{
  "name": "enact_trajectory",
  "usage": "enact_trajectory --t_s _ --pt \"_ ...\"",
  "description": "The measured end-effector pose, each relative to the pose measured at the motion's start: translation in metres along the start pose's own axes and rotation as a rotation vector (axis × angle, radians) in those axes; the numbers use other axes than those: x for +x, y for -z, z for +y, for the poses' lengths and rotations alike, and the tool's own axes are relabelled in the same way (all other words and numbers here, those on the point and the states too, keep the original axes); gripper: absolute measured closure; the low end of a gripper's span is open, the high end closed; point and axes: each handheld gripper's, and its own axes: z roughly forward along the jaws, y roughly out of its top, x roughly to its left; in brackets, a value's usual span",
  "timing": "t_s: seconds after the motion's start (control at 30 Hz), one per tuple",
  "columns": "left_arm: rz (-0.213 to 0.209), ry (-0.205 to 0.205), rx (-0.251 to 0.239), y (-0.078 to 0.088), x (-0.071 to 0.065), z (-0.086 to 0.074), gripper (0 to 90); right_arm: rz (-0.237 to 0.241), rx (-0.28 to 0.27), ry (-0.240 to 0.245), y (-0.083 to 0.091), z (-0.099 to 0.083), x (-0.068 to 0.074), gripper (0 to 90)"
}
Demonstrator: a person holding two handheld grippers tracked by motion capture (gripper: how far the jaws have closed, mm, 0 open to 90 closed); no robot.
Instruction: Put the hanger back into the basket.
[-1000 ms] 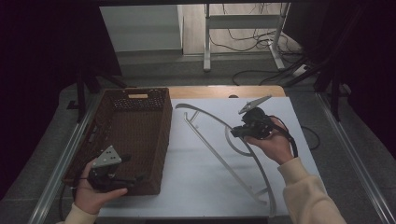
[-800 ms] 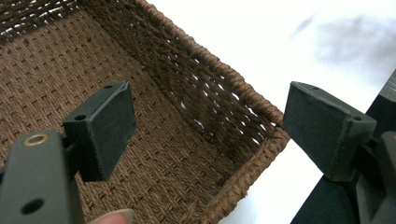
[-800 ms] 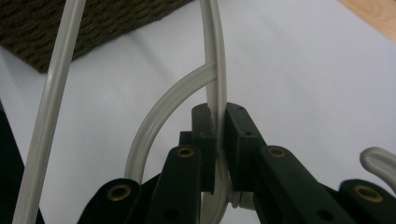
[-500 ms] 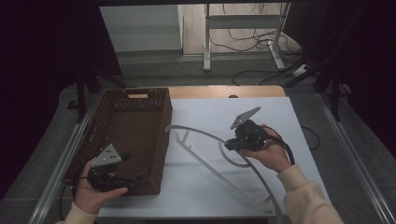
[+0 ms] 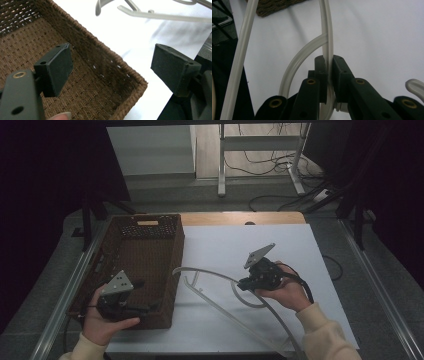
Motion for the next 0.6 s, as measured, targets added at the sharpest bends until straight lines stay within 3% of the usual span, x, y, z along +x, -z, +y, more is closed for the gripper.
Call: enact_trajectory --t_s 0.3,0.47,0.6 --pt "-0.014 -0.050 0.010 -0.006 -0.005 0.023 17.8 0.029 0.015 0.048 -0.004 0.002 0.011 82.7" --pt "-0.045 -0.082 0.030 -0.015 -0.005 0.041 18.5 0.045 0.025 0.085 -0.008 0.004 0.017 82.7" --pt "-0.070 -0.093 0.057 -0.023 -0.004 0.052 19.6 0.054 0.031 0.087 -0.009 0.006 0.021 82.7"
